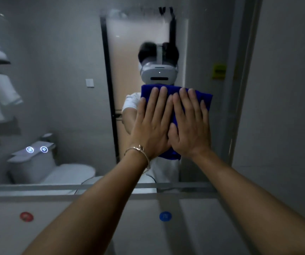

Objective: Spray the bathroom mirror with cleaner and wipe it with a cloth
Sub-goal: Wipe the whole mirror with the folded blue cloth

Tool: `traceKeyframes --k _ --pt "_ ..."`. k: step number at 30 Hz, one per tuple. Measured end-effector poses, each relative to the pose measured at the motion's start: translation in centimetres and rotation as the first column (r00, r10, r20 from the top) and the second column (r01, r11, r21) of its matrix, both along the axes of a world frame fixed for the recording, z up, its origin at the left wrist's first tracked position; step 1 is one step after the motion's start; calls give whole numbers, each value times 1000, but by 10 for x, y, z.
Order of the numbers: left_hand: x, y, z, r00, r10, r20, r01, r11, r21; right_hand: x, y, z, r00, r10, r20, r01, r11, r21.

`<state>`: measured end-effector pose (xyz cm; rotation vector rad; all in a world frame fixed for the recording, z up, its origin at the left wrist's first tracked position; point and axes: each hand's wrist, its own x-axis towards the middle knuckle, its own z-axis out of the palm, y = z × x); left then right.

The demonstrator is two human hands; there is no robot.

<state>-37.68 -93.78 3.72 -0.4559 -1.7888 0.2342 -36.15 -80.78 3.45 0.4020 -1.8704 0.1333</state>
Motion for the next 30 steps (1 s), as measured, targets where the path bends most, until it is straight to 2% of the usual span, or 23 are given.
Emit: traceKeyframes --k 6,16,19,22,25,30 --pt "4 -8 -49 996 -16 92 17 1000 -13 3 -5 -47 999 29 27 -29 1000 -3" --pt "11 -32 -146 974 -43 222 56 997 -50 12 -24 -146 994 -28 110 28 1000 5" --pt "9 -45 -133 981 -51 189 84 982 -172 14 -34 -145 988 -57 141 65 996 -53" --pt "8 -66 -100 988 -57 143 100 942 -321 16 -39 -124 989 -53 141 60 997 -45" --pt "7 -84 -49 994 -43 98 70 955 -289 7 -52 -71 995 -44 93 44 999 1" --pt "11 -119 45 996 33 84 -19 986 -164 -6 -81 42 998 -67 19 63 984 169"
